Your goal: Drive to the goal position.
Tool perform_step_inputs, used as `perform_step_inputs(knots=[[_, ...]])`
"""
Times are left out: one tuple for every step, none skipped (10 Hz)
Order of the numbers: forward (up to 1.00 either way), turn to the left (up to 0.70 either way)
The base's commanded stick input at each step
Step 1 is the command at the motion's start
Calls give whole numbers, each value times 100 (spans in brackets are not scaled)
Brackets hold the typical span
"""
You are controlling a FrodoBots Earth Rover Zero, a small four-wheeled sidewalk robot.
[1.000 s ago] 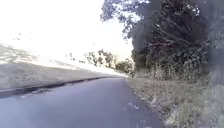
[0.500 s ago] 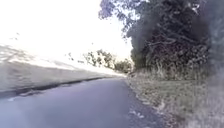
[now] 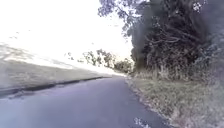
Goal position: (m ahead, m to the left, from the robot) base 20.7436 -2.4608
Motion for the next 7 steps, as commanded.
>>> perform_step_inputs(knots=[[70,0],[70,0],[70,0],[70,0],[70,0],[70,0],[70,0]])
